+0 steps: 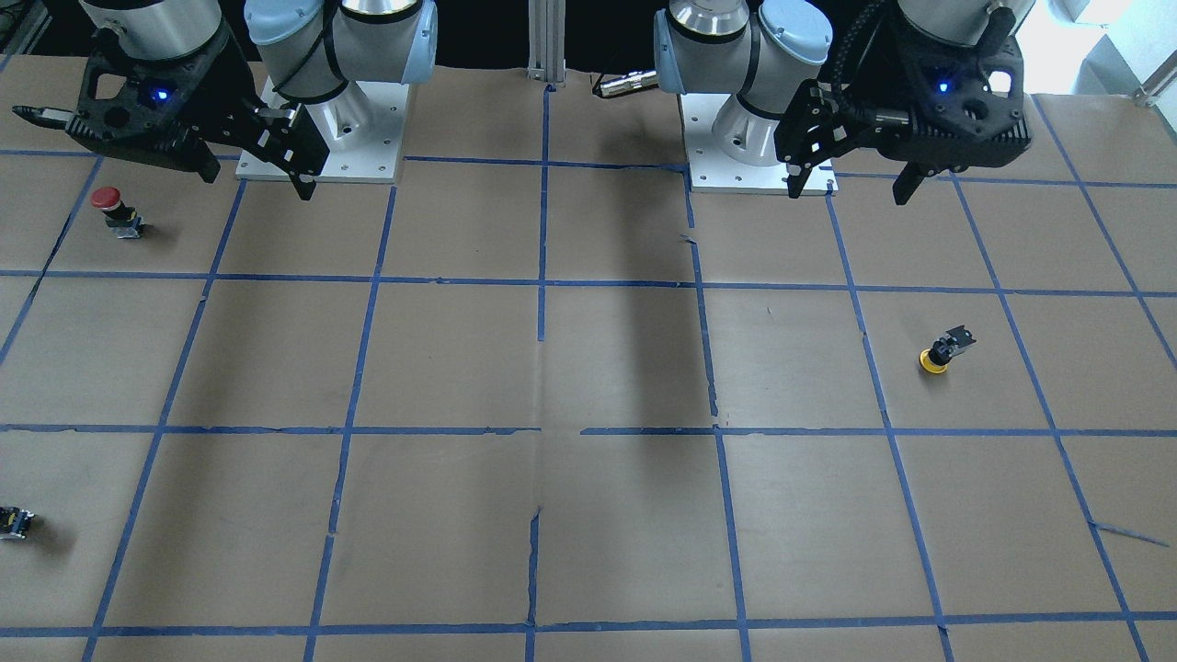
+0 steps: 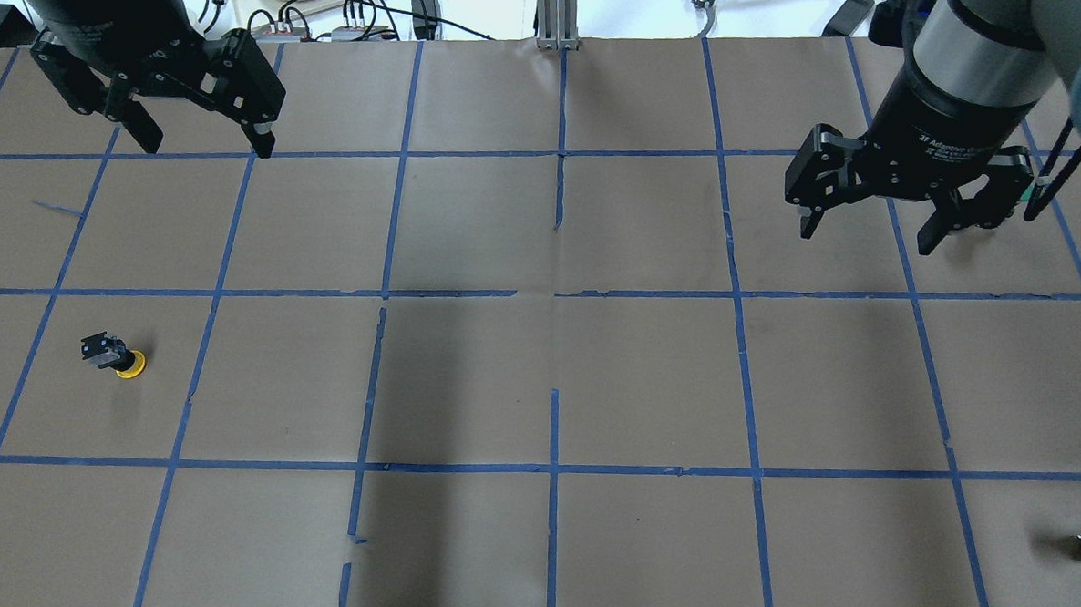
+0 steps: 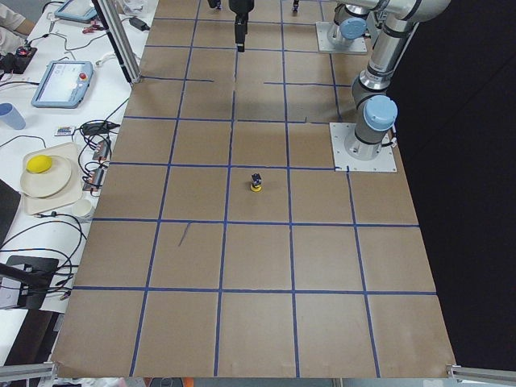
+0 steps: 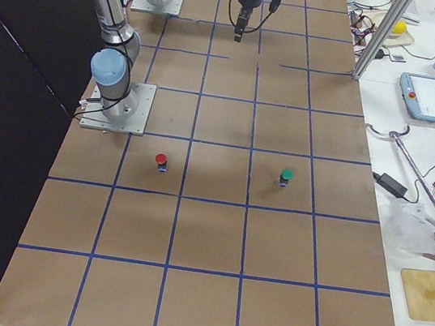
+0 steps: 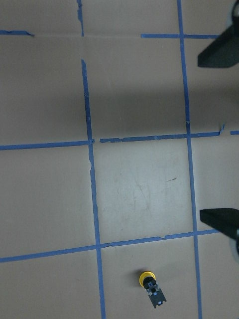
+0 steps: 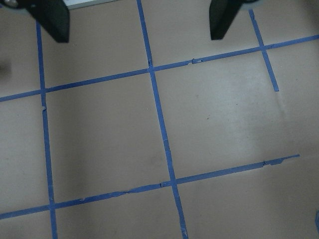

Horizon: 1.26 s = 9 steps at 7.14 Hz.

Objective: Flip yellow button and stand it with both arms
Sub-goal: 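Move the left gripper over the yellow button lying on its side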

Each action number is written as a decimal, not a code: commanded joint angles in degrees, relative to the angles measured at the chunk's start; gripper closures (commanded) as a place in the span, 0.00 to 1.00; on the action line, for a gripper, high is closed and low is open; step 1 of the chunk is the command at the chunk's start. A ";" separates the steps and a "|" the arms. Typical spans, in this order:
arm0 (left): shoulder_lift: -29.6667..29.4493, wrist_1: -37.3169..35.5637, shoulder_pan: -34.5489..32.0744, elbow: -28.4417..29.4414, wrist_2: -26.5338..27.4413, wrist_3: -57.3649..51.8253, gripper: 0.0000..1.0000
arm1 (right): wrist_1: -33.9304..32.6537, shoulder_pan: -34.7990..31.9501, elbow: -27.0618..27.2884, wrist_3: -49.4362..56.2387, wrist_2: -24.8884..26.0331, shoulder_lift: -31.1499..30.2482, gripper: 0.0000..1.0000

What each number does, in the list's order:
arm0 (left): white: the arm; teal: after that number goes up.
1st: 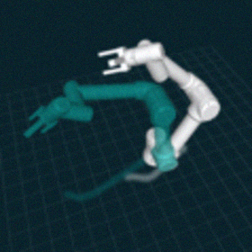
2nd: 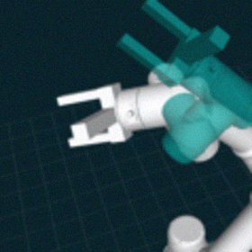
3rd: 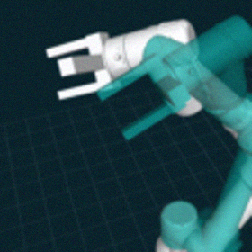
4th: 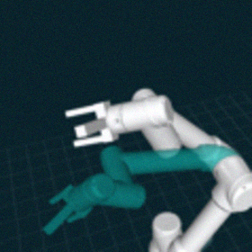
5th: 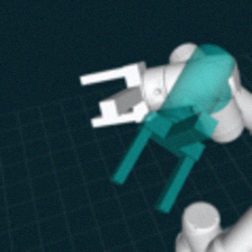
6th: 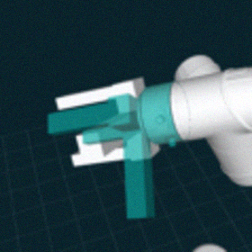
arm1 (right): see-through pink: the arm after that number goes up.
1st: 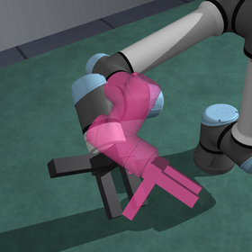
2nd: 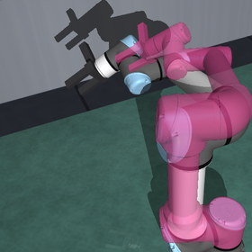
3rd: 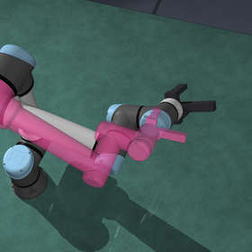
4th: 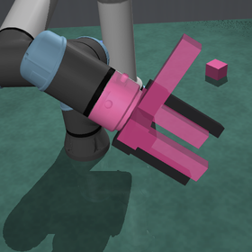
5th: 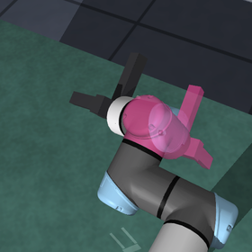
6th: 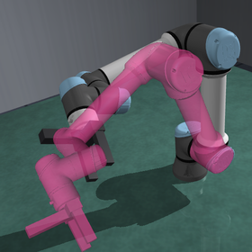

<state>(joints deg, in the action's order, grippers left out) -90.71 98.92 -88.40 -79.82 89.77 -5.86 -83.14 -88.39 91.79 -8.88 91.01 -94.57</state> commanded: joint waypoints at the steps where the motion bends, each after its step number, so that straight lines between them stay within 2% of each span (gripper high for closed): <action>1: 0.98 -3.62 0.41 -2.60 -0.65 -0.99 0.01 | 0.00 0.05 0.05 0.00 0.39 0.00 0.00; 3: 1.77 -3.82 1.81 -4.72 -0.21 -4.57 0.01 | 0.09 -0.03 0.05 0.00 0.40 0.00 0.00; 4: 1.77 -3.74 6.18 -6.21 -0.12 -9.65 0.01 | 0.09 -0.03 0.05 0.00 0.40 0.00 0.00; 6: 1.68 -5.83 17.51 -13.04 -0.03 -14.70 0.01 | -0.17 -0.03 0.05 0.00 0.40 0.00 0.00; 8: -0.24 -14.51 27.97 -18.59 -0.03 -18.56 0.01 | -0.09 -0.03 0.05 0.00 0.40 0.00 0.00; 9: -3.21 -23.16 30.45 -21.40 0.06 -22.41 0.01 | -0.09 -0.03 0.05 0.00 0.40 0.09 0.00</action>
<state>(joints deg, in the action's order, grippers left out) -91.13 84.08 -62.19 -97.85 89.78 -24.38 -83.26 -88.42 91.85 -8.87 91.41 -94.55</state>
